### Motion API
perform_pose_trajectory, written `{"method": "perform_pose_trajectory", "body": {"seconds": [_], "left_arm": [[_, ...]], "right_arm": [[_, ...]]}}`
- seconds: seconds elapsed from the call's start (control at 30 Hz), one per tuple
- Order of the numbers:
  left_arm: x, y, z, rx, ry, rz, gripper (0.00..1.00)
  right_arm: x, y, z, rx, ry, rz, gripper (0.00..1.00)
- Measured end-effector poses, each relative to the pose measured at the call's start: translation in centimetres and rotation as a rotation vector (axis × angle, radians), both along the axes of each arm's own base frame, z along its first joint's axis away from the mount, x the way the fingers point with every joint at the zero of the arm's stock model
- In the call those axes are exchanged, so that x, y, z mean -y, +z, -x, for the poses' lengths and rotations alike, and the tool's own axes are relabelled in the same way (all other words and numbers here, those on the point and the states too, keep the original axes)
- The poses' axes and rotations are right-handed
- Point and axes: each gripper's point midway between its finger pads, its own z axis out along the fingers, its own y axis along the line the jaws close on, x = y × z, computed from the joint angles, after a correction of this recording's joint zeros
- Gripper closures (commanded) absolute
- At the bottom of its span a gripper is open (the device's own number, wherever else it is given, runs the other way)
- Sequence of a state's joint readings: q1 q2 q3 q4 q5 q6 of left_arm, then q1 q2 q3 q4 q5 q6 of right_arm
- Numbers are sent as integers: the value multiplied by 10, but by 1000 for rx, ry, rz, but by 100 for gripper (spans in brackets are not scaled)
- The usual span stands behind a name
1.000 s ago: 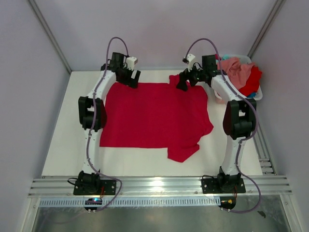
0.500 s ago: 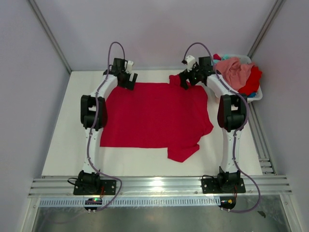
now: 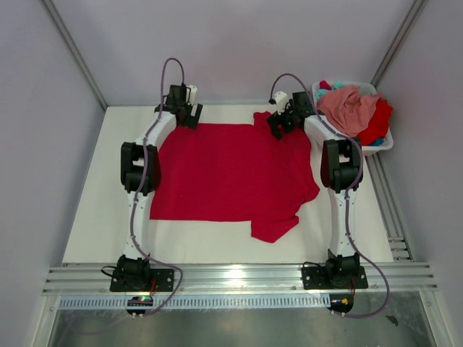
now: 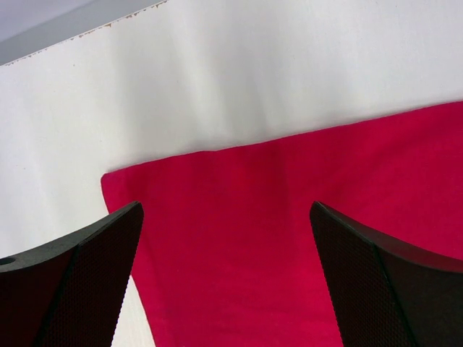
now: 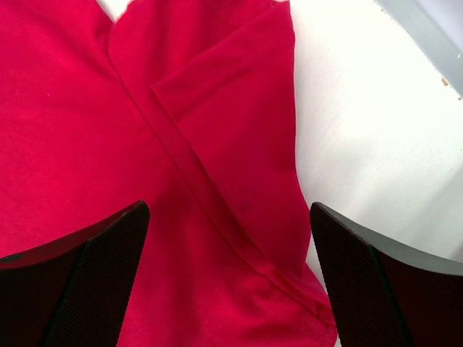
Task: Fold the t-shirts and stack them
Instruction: Flatten the tshirt out
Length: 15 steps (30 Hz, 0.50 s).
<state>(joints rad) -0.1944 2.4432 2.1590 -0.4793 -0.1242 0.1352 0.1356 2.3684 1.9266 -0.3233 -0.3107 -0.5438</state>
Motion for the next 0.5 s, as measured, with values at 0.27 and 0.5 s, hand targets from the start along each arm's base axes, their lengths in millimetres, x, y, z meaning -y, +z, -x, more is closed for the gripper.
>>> {"method": "perform_pose_trajectory", "body": {"seconds": [0.27, 0.5], "left_arm": [[-5, -9, 0, -11, 14, -24, 1], [-7, -22, 2, -30, 15, -38, 1]], "right_arm": [[9, -6, -1, 3, -8, 63, 4], [13, -3, -8, 50, -21, 141, 5]]}}
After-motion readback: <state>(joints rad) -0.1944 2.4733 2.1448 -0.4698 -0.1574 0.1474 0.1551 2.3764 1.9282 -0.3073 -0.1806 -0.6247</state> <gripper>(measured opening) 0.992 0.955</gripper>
